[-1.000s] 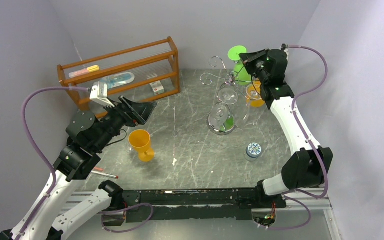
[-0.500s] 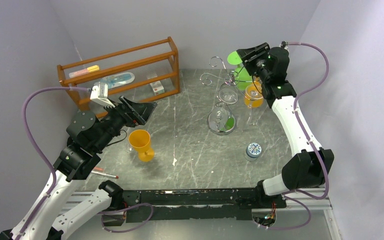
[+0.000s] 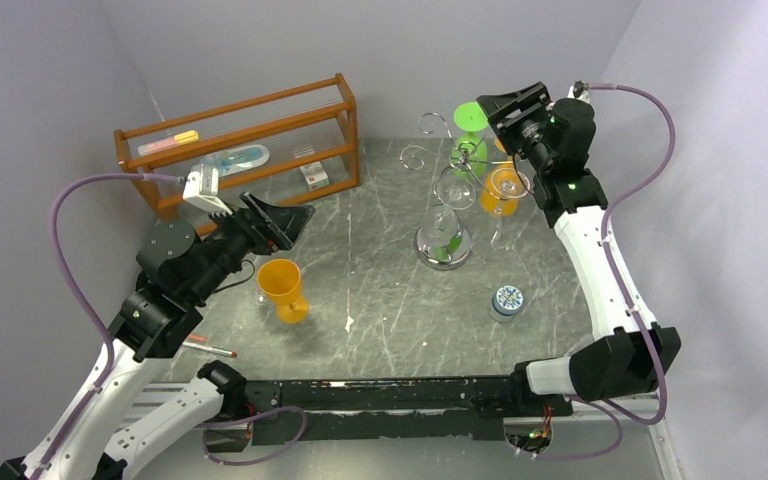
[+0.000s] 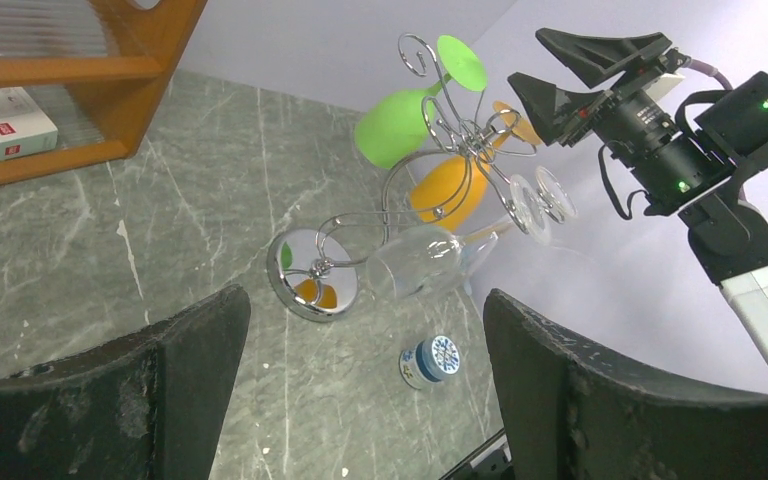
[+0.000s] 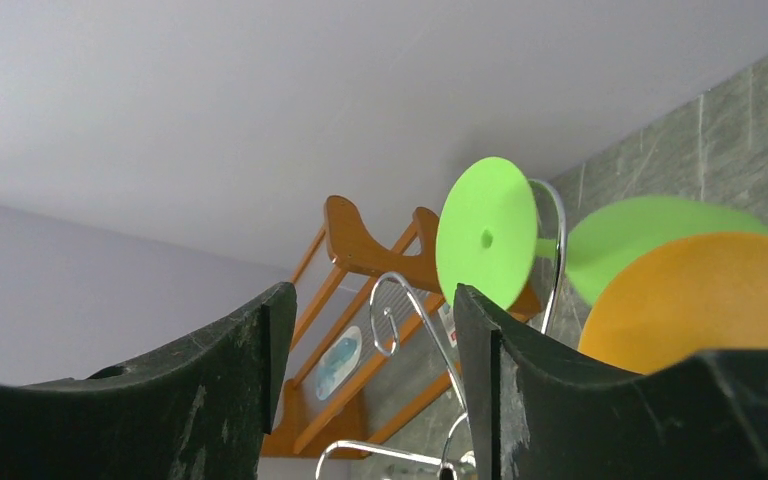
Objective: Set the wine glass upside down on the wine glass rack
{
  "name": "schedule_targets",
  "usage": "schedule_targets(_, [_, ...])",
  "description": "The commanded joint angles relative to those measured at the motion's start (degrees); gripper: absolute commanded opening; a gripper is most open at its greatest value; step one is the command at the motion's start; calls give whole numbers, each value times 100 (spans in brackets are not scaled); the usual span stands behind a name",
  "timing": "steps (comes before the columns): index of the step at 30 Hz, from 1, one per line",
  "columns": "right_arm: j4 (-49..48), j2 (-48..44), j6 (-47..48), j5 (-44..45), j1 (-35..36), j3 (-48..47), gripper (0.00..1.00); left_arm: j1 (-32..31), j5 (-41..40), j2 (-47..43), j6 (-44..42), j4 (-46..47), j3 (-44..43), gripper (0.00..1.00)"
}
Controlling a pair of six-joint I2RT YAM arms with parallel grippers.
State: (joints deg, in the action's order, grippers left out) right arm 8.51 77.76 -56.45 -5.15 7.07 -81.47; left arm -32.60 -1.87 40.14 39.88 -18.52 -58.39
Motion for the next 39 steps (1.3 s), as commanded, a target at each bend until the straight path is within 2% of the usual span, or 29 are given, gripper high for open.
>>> schedule_targets(1, [169, -296, 46, -92, -52, 180, 63, 12, -112, 1, 23, -122, 4, 91])
schedule_targets(6, [109, -652, 55, -73, -57, 302, 63, 12, -231, 133, -189, -342, -36, 91])
schedule_targets(8, [-9, -893, 218, -68, -54, 367, 63, 10, -386, 215, -372, -554, -57, 95])
schedule_targets(12, [-613, -1582, 898, -388, -56, 741, 64, 5, -567, 484, -911, -1030, -60, 97])
schedule_targets(15, [-289, -1829, 1419, -447, -51, 587, 65, 14, -613, 749, -1259, -1449, -145, 96])
schedule_targets(18, [337, -1892, 1841, -460, -52, 352, 66, 8, -731, 1117, -1698, -2025, -464, 85])
schedule_targets(22, [583, -2031, 2119, -474, -52, 395, 66, 11, -975, 1683, -2071, -2921, -1049, 74])
schedule_targets(27, [501, -2243, 2163, -246, -56, 701, 66, 9, -684, 2056, -2441, -3303, -1051, 67])
schedule_targets(32, [557, -2224, 2268, -375, -54, 695, 66, 10, -383, 2400, -2784, -3697, -1044, 65])
schedule_targets(36, [599, -2203, 2302, -392, -56, 743, 66, 1, -72, 2422, -2818, -3642, -868, 63])
schedule_targets(39, [530, -2229, 2252, -364, -56, 835, 66, 11, -72, 2511, -2752, -3632, -683, 53])
